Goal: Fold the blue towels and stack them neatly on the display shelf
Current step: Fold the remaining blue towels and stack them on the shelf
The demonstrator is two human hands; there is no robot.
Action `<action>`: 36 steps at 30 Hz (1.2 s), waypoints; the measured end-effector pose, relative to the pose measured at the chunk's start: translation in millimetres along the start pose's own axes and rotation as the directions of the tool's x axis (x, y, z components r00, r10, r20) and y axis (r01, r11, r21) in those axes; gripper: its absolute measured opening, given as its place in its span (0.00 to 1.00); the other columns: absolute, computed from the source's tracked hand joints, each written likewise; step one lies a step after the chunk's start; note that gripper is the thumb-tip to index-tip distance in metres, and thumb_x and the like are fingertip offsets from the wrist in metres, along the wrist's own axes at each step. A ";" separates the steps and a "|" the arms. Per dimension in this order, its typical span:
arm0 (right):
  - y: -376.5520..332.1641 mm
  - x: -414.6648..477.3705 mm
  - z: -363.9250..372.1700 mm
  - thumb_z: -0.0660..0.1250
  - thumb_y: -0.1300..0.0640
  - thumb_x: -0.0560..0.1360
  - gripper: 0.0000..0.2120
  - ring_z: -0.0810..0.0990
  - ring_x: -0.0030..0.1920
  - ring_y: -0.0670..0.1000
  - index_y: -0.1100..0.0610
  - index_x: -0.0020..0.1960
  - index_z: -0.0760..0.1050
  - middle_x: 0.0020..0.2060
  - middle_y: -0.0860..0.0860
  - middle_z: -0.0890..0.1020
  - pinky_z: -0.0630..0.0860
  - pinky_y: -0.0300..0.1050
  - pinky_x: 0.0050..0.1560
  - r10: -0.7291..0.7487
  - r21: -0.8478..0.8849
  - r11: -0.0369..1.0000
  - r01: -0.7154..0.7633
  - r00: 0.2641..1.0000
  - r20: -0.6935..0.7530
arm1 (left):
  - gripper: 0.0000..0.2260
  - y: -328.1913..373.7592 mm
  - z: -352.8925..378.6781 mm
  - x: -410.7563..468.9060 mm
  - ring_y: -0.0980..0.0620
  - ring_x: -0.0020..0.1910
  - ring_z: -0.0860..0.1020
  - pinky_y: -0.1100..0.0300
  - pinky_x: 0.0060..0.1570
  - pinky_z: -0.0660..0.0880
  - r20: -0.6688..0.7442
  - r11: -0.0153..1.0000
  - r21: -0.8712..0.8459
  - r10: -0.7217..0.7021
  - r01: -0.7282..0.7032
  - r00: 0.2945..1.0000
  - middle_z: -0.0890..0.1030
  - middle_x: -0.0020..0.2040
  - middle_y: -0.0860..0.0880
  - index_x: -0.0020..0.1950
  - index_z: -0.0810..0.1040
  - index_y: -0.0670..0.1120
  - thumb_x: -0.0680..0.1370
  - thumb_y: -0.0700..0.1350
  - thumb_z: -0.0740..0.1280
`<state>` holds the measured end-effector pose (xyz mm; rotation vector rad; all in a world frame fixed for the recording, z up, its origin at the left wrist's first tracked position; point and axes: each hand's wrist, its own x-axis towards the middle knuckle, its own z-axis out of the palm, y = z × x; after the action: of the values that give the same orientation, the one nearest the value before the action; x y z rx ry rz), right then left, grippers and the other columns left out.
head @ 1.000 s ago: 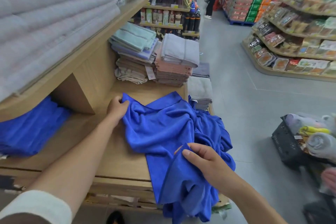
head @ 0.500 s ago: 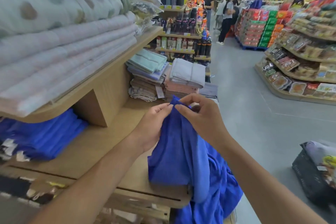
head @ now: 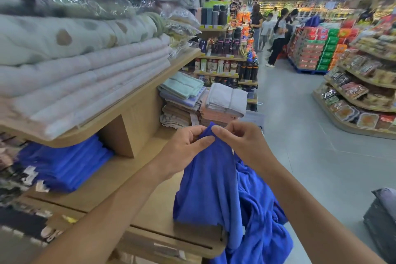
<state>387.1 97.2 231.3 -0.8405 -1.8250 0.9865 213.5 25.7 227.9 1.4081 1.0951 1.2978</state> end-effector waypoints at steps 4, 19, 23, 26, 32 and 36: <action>-8.3 4.2 -17.7 0.73 0.43 0.72 0.17 0.67 0.30 0.46 0.51 0.32 0.73 0.28 0.53 0.72 0.64 0.37 0.31 -0.010 0.089 0.996 -0.010 0.977 0.215 | 0.11 21.5 -9.4 9.2 0.48 0.51 0.83 0.55 0.51 0.80 -0.041 0.995 0.089 0.049 -0.045 0.998 0.86 0.54 0.44 0.57 0.84 0.47 0.82 0.50 0.66; -65.5 33.4 -29.5 0.74 0.44 0.71 0.22 0.68 0.36 0.53 0.64 0.38 0.75 0.33 0.56 0.71 0.62 0.51 0.39 -0.046 0.010 0.999 0.046 0.907 0.418 | 0.11 147.6 -32.9 65.8 0.55 0.39 0.73 0.56 0.43 0.68 -0.179 0.813 0.493 0.443 -0.310 0.878 0.77 0.40 0.50 0.49 0.79 0.46 0.85 0.46 0.60; -68.9 31.1 -26.5 0.73 0.41 0.70 0.25 0.70 0.35 0.52 0.65 0.41 0.77 0.33 0.58 0.73 0.64 0.50 0.37 -0.048 -0.108 0.989 0.105 0.897 0.439 | 0.09 173.1 -48.3 71.0 0.54 0.45 0.76 0.55 0.49 0.70 -0.209 0.792 0.485 0.516 -0.370 0.831 0.80 0.46 0.50 0.52 0.81 0.53 0.84 0.47 0.61; -70.3 30.6 -33.1 0.74 0.41 0.70 0.23 0.74 0.37 0.51 0.63 0.41 0.78 0.37 0.66 0.76 0.67 0.50 0.39 -0.067 -0.102 0.987 0.122 0.900 0.430 | 0.09 186.0 -65.6 73.1 0.58 0.44 0.77 0.58 0.49 0.71 -0.254 0.786 0.484 0.547 -0.385 0.797 0.82 0.44 0.57 0.52 0.81 0.53 0.82 0.49 0.61; -60.8 37.8 -63.8 0.75 0.42 0.72 0.21 0.68 0.30 0.50 0.58 0.32 0.77 0.28 0.51 0.70 0.62 0.46 0.33 0.007 -0.185 0.980 0.078 0.908 0.418 | 0.15 194.5 -102.0 72.3 0.51 0.47 0.73 0.53 0.49 0.69 -0.356 0.787 0.489 0.575 -0.377 0.737 0.77 0.47 0.45 0.57 0.79 0.40 0.81 0.50 0.61; -48.5 40.2 -82.2 0.73 0.48 0.77 0.22 0.65 0.26 0.45 0.52 0.27 0.74 0.24 0.43 0.67 0.62 0.35 0.29 -0.027 -0.242 0.962 0.122 0.932 0.362 | 0.10 195.7 -120.1 64.4 0.52 0.48 0.73 0.53 0.51 0.69 -0.411 0.794 0.468 0.584 -0.388 0.700 0.77 0.49 0.47 0.54 0.80 0.49 0.81 0.50 0.61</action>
<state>438.8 132.4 313.9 -0.7756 -2.3209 0.9032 103.4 55.3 437.3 1.7345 1.4253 2.0723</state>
